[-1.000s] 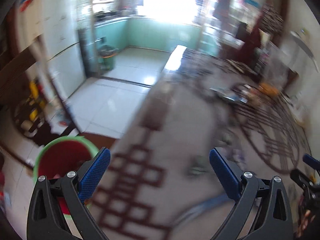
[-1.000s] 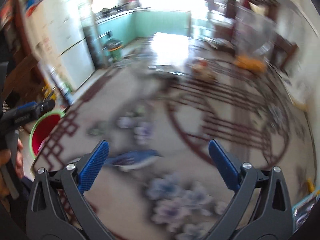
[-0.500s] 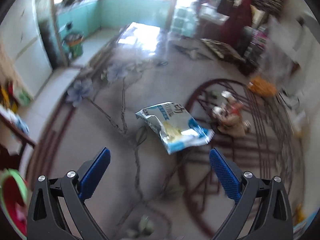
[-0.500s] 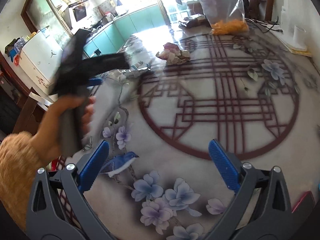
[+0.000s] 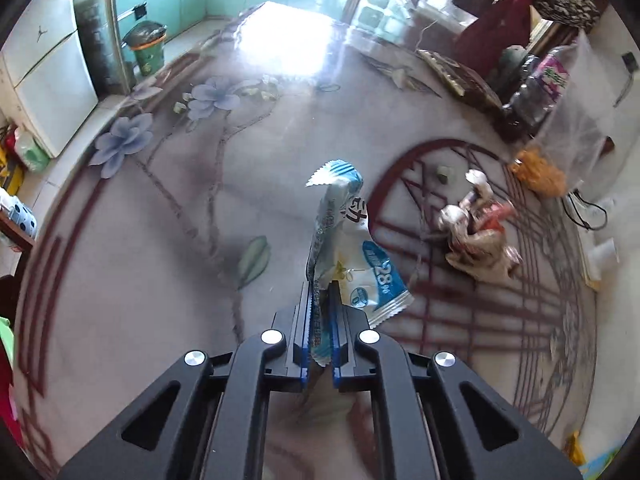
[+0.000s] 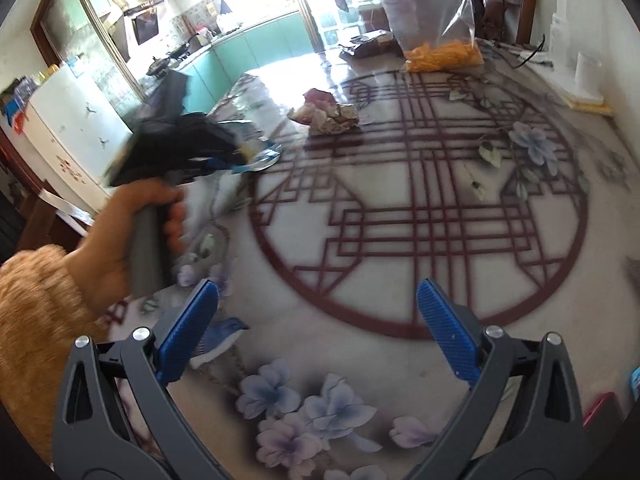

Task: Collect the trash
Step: 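Grasp the blue-white snack wrapper with the left tool while the right tool grasps crumpled paper, then carry the snack wrapper and crumpled paper toward the red bucket with both tools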

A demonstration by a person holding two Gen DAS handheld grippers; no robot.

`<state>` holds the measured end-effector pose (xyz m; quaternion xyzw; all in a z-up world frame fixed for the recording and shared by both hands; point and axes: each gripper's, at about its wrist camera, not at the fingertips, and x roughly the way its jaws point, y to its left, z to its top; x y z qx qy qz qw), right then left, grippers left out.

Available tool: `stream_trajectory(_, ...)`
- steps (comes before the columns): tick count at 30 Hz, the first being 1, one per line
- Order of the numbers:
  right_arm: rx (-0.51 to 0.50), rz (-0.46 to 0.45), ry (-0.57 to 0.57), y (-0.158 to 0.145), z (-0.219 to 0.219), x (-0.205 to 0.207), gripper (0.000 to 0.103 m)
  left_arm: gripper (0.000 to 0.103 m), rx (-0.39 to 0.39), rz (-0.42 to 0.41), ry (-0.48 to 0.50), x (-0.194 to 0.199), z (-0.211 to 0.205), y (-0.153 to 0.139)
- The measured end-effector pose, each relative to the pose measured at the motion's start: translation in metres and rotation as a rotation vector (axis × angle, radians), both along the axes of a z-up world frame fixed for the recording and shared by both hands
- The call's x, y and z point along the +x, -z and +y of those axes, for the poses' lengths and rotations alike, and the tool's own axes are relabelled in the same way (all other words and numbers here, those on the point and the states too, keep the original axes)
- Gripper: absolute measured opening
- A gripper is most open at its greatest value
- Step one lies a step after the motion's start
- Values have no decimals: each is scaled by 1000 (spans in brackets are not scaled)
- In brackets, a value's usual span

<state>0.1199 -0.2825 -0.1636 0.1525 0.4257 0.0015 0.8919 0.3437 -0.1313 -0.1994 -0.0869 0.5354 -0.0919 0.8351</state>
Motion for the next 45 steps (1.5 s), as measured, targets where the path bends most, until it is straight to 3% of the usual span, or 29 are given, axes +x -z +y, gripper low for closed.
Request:
stream_trajectory(3, 8, 5, 7, 4, -2, 15, 98, 4, 16, -64, 62, -53, 19, -17)
stream_trajectory(7, -3, -48, -15, -3, -2, 56, 98, 4, -101, -56, 71, -129, 60, -27)
stream_trajectory(10, -68, -62, -8, -7, -3, 106, 98, 4, -61, -109, 81, -168, 73, -25)
stream_trajectory(13, -129, -16, 3, -2, -4, 167, 98, 4, 11, -130, 94, -175, 76, -15)
stream_trajectory(16, -192, 31, -7, 7, 1, 212, 98, 5, -74, -97, 93, -157, 72, -14)
stream_trajectory(18, -255, 79, -12, 19, 4, 236, 97, 5, -64, -127, 125, -159, 67, -20)
stream_trajectory(20, -288, 112, 4, 29, 3, 250, 80, 5, -38, -172, 143, -164, 66, -27)
stream_trajectory(21, -281, 122, 7, 32, 3, 252, 57, 5, -32, -182, 142, -164, 66, -29)
stream_trajectory(22, -279, 140, 9, 36, 2, 256, 45, 5, -33, -186, 133, -164, 70, -30)
stream_trajectory(23, -274, 146, 1, 38, 2, 256, 45, 5, -41, -180, 123, -163, 73, -29)
stream_trajectory(25, -299, 124, -6, 34, 7, 242, 36, 5, -67, -152, 96, -160, 81, -25)
stream_trajectory(27, -303, 112, -25, 27, 13, 226, 35, 5, -81, -132, 85, -151, 79, -21)
stream_trajectory(31, -348, 65, -102, 0, 38, 153, 35, 5, -65, -137, 91, -151, 74, -19)
stream_trajectory(35, -332, 73, -156, -14, 54, 70, 35, 5, -13, -129, 110, -160, 74, -18)
stream_trajectory(39, -273, 86, -131, -26, 61, -4, 35, 5, -11, -118, 140, -181, 78, -30)
stream_trajectory(45, -240, 26, -114, -48, 86, -68, 35, 5, 48, -170, 197, -238, 88, -56)
